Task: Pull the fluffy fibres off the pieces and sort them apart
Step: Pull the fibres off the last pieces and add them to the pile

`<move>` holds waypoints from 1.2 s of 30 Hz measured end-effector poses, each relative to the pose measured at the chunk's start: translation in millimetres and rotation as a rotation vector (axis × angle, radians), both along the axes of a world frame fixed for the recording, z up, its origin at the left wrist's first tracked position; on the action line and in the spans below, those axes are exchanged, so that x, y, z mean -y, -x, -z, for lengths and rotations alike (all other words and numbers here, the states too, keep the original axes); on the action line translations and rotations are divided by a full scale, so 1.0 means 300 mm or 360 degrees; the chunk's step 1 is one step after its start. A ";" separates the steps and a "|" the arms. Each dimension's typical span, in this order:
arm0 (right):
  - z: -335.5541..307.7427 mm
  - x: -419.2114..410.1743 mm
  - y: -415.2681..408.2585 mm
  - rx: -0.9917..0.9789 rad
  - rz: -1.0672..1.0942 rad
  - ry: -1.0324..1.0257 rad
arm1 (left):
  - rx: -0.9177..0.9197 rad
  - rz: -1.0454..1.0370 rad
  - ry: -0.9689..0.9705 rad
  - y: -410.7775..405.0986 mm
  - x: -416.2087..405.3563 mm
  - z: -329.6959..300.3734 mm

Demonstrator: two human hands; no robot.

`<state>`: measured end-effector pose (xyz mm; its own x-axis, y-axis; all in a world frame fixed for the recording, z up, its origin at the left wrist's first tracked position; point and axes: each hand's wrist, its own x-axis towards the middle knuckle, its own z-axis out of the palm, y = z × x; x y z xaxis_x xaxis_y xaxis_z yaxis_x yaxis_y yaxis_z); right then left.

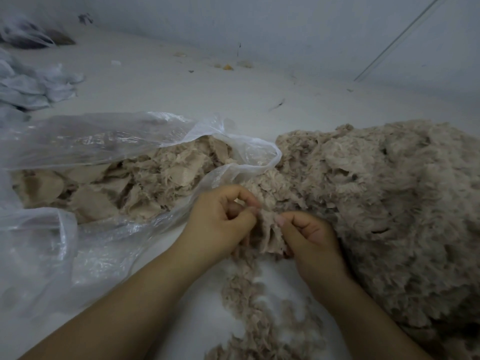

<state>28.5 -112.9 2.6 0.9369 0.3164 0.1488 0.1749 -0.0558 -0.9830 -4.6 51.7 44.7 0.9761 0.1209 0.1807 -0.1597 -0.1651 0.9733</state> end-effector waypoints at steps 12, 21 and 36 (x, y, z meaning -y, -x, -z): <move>-0.016 0.000 0.001 0.0044 -0.0075 -0.0116 | 0.0037 0.0146 0.0368 -0.017 0.011 0.015; -0.024 0.000 0.010 -0.0059 -0.0022 -0.0010 | 0.0143 0.0277 -0.0075 -0.006 0.035 0.041; -0.021 -0.002 0.004 -0.0079 0.0014 -0.0028 | 0.0037 0.0168 -0.0119 -0.019 0.022 0.053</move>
<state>27.3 -112.3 8.9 0.9460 0.3059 0.1075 0.1255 -0.0396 -0.9913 1.1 45.2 28.7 0.9781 0.0031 0.2080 -0.2023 -0.2184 0.9547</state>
